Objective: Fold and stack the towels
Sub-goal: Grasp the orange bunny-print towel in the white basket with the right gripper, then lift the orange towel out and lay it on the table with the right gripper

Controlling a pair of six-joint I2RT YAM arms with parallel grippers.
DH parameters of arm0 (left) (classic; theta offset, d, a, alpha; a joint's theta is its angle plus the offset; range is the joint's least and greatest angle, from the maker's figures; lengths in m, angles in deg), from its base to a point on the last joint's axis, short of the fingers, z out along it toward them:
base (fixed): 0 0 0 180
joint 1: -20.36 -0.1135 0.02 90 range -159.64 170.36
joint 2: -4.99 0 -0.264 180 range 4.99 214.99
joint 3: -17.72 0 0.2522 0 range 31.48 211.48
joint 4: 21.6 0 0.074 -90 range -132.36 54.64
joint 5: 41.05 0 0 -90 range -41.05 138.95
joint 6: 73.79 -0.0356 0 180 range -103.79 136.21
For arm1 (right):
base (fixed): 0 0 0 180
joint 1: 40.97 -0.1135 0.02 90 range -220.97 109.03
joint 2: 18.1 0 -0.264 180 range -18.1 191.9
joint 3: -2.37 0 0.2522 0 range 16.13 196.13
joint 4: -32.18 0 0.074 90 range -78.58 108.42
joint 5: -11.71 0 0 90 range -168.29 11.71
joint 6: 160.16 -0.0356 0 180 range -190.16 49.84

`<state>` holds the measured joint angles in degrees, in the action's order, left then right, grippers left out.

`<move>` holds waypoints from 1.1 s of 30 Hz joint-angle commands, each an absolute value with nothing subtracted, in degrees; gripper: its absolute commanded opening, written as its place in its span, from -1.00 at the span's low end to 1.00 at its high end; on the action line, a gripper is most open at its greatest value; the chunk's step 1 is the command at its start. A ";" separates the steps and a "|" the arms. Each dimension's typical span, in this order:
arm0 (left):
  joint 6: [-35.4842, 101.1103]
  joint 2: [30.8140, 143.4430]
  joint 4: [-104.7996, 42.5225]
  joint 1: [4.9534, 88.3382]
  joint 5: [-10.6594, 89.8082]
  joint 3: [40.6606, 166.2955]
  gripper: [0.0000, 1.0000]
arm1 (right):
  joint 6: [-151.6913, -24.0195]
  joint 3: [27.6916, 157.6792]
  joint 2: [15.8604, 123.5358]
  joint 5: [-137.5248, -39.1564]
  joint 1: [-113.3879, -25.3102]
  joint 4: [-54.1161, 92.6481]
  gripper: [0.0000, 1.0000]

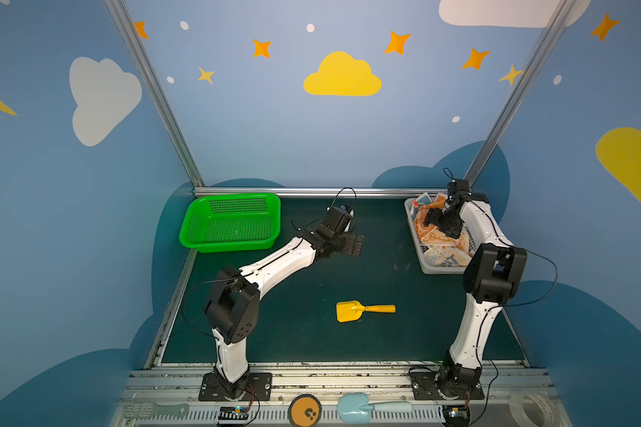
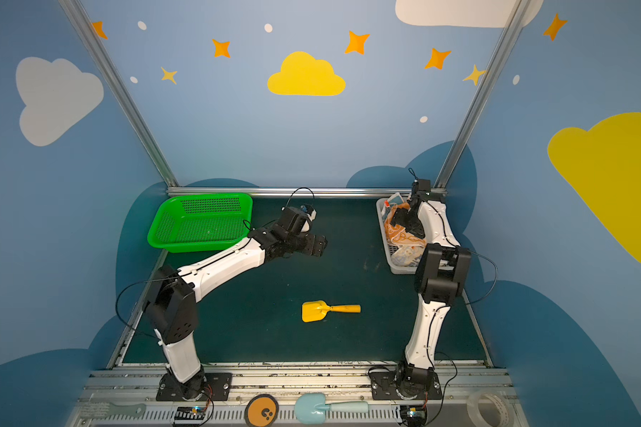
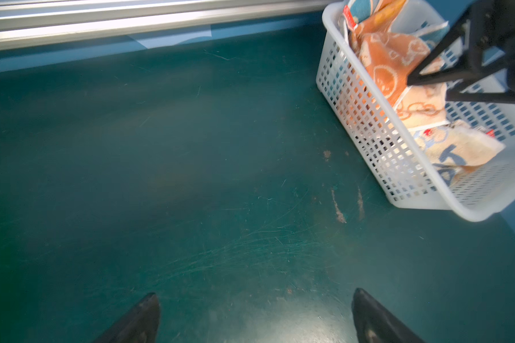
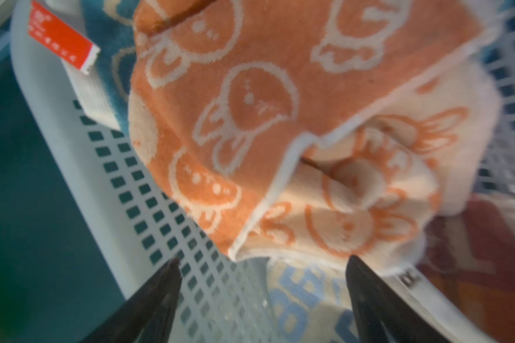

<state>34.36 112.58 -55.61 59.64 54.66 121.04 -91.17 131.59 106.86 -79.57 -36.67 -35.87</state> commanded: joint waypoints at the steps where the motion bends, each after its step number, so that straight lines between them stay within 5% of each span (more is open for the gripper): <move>1: 31.55 115.08 -57.60 59.81 54.11 124.15 0.99 | -93.45 136.96 110.16 -83.48 -36.62 -37.41 0.58; 6: 30.62 118.06 -58.80 59.56 53.86 126.76 0.99 | -94.44 142.73 115.67 -85.06 -36.37 -38.00 0.37; 9: 30.47 119.04 -59.31 59.38 53.77 127.55 0.99 | -94.99 143.26 116.63 -85.56 -36.40 -37.00 0.05; 12: 30.22 119.42 -59.31 59.16 54.38 127.59 0.99 | -95.33 142.92 116.34 -85.39 -36.53 -36.44 -0.50; 16: 30.86 119.38 -59.41 58.93 55.27 127.47 0.99 | -95.23 141.22 114.13 -84.00 -36.73 -36.36 -1.00; 25: 32.79 113.13 -59.18 58.68 58.34 123.69 0.99 | -91.17 138.39 99.18 -80.23 -41.61 -37.44 -1.00; 33: 36.32 99.71 -54.30 57.65 59.13 111.38 0.99 | -81.54 134.26 86.89 -75.37 -58.45 -26.76 -1.00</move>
